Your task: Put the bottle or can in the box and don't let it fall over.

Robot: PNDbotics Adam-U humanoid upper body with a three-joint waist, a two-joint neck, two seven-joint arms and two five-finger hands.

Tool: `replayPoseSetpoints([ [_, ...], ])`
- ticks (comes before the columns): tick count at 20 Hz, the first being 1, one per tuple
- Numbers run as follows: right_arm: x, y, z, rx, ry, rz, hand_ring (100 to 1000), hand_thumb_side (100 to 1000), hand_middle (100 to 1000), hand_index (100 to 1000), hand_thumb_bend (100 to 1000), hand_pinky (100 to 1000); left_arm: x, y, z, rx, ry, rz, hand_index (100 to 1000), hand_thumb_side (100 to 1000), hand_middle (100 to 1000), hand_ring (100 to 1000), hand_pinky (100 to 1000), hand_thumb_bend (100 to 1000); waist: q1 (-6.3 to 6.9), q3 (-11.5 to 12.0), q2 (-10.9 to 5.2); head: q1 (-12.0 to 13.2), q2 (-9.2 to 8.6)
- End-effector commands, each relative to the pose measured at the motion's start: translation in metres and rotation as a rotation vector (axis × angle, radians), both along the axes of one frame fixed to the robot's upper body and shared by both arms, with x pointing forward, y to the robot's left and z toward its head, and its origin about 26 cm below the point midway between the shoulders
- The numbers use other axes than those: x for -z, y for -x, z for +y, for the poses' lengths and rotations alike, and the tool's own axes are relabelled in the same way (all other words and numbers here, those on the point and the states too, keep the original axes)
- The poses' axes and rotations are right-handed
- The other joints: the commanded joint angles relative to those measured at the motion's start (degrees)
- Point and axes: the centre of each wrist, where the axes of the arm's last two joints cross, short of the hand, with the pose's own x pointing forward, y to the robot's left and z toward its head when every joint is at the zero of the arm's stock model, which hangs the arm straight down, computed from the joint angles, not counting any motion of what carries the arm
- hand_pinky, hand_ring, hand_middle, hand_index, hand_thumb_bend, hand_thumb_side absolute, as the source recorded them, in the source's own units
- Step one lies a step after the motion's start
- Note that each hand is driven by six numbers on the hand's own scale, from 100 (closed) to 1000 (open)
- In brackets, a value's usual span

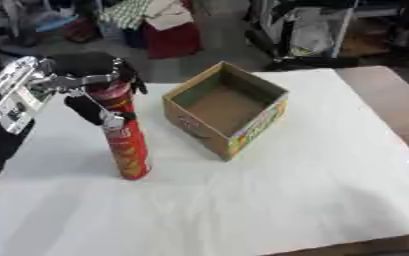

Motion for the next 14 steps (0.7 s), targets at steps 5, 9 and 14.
replayPoseSetpoints([
  [5, -0.007, -0.001, -0.004, 0.0, 0.015, -0.019, 732, 822, 676, 1000, 100, 755, -0.058, 0.009, 0.017, -0.012, 0.011, -0.137, 727, 311, 434, 349, 239, 100, -0.26, 0.25, -0.4, 0.0, -0.45],
  [9, -0.007, -0.001, -0.004, -0.002, 0.016, -0.016, 732, 822, 675, 1000, 100, 755, -0.089, 0.012, 0.017, -0.032, 0.086, -0.242, 727, 299, 435, 349, 237, 100, -0.21, 0.16, -0.54, 0.1, -0.35],
  [14, -0.006, -0.002, -0.002, -0.014, 0.014, -0.011, 732, 823, 675, 1000, 100, 755, -0.101, 0.005, 0.005, -0.039, 0.252, -0.347, 730, 300, 428, 324, 223, 100, -0.17, -0.24, -0.69, 0.61, -0.51],
])
